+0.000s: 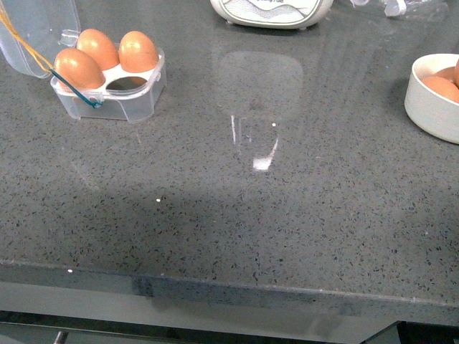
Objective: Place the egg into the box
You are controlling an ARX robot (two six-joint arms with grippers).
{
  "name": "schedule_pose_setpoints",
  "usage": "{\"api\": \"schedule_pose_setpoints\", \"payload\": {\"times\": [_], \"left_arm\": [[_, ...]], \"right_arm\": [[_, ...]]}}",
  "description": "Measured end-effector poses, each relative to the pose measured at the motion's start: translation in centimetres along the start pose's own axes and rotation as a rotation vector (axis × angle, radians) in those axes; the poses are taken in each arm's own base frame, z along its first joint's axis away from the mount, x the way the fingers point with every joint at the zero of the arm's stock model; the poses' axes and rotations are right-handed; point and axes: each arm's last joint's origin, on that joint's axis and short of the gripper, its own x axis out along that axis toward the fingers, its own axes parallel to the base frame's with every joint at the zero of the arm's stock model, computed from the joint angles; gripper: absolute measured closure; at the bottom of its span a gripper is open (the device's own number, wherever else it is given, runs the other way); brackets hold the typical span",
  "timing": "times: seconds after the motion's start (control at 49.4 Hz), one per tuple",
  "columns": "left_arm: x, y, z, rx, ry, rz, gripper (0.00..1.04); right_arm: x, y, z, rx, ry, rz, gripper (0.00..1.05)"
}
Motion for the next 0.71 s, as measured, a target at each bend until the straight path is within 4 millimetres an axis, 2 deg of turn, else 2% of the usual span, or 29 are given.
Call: {"api": "schedule_pose_setpoints", "payload": {"times": [0.708], "left_arm": [[0.0,0.0,0.0,0.0,0.0,0.0,0.07]], "right_arm": [[0.0,0.0,0.0,0.0,0.0,0.0,0.07]]}}
